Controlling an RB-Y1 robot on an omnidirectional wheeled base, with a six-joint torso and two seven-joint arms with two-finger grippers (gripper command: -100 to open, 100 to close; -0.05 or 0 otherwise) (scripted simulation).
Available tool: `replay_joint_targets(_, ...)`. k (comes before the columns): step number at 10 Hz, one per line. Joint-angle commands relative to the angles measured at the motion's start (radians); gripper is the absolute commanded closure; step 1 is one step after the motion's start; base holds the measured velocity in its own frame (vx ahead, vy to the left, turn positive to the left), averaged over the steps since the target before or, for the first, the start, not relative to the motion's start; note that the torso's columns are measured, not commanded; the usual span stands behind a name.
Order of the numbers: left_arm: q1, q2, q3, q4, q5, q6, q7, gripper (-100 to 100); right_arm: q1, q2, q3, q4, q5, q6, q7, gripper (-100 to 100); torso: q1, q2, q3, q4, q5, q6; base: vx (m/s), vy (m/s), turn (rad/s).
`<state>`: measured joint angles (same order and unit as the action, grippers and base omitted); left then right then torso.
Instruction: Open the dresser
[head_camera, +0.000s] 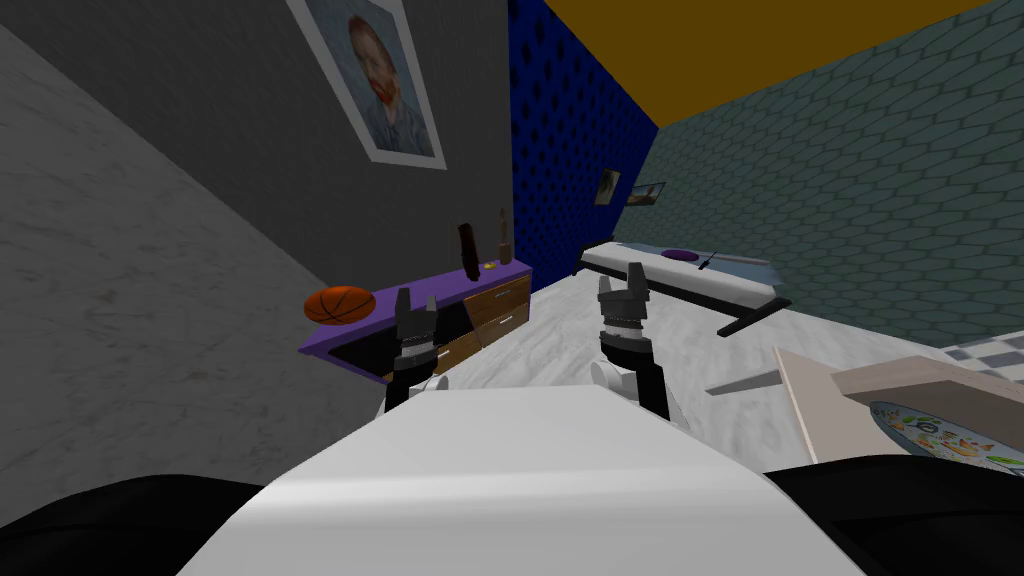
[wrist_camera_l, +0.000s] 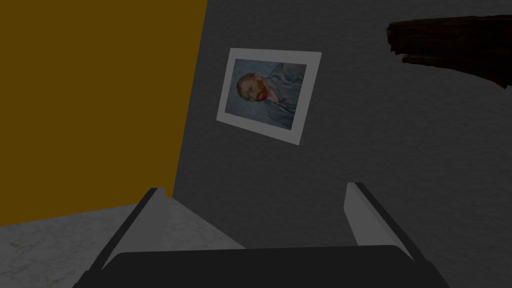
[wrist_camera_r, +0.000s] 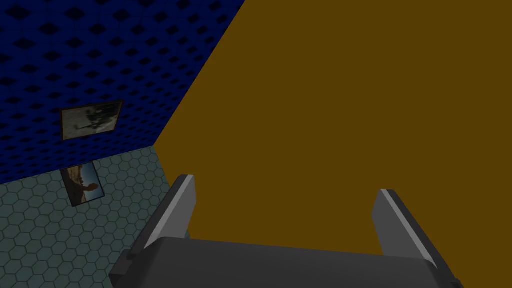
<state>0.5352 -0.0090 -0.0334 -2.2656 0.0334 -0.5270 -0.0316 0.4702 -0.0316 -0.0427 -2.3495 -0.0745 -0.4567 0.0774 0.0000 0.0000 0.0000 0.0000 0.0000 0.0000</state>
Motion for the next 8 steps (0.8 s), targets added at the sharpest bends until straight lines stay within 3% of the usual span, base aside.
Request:
replay_joint_targets(1,0.0,0.0,0.0,0.0,0.0,0.0,0.0,0,0.0,0.0,0.0,0.0,0.0,0.0,0.0,0,0.0,0.04,-0.082,0.041,0.0,0.0,0.0,0.0,0.0)
replay_joint_targets(8,0.0,0.0,0.0,0.0,0.0,0.0,0.0,0,0.0,0.0,0.0,0.0,0.0,0.0,0.0,0,0.0,0.544,-1.087,0.544,0.0,0.0,0.0,0.0,0.0)
